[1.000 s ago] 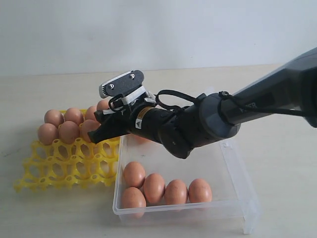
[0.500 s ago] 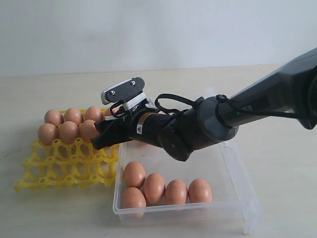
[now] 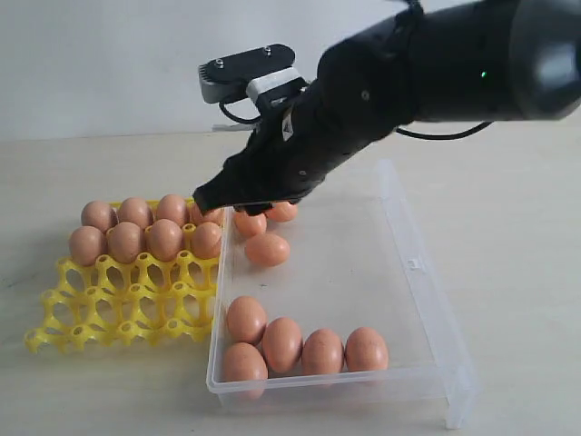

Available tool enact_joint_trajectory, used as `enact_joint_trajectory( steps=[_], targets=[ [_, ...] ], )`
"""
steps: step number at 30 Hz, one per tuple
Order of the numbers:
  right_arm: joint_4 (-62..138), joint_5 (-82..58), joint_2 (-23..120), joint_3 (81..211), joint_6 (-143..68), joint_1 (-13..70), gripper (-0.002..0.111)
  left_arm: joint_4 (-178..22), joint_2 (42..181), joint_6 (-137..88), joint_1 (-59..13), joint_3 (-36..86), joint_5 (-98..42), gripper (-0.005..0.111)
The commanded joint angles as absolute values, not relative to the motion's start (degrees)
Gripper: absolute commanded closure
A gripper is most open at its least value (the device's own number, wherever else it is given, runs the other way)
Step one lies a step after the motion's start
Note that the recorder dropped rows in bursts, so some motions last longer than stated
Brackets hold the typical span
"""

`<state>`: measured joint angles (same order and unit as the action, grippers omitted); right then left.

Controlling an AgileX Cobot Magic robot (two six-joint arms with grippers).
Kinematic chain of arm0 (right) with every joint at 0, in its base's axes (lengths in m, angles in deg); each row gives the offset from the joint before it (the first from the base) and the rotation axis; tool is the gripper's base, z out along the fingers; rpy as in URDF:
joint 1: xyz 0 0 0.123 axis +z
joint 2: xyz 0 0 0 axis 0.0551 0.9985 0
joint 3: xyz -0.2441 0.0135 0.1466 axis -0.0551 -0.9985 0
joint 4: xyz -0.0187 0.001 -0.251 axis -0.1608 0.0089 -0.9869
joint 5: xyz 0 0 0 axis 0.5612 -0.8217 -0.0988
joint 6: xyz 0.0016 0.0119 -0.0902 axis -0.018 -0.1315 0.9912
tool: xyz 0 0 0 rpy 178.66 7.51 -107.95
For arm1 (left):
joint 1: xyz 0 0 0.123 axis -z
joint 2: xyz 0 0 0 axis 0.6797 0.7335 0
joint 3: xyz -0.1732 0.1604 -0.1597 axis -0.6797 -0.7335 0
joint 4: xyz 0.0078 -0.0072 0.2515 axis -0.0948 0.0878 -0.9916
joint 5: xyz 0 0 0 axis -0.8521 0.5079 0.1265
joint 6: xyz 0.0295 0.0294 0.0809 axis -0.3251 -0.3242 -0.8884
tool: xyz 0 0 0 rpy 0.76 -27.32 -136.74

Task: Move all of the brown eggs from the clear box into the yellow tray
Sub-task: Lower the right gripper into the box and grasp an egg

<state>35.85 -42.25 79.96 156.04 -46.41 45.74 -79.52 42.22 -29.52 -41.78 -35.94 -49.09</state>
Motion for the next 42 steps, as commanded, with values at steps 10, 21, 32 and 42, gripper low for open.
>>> enact_joint_trajectory(
  steps=[10,21,32,42],
  targets=[
    [52.6,-55.1,88.2,156.9,-47.1,45.7,0.049,-79.5,41.9,-29.2,-41.7,-35.7,-48.7,0.107],
    [52.3,-48.0,93.7,157.0,-44.6,45.7,0.049,-79.5,41.9,-29.2,-41.7,-35.7,-48.7,0.107],
    [52.8,-49.2,96.8,160.8,-40.0,45.8,0.083,-79.5,41.9,-29.2,-41.7,-35.7,-48.7,0.107],
    [31.1,-45.1,89.1,159.3,-48.6,45.8,0.108,-79.5,41.9,-29.2,-41.7,-35.7,-48.7,0.107]
  ],
)
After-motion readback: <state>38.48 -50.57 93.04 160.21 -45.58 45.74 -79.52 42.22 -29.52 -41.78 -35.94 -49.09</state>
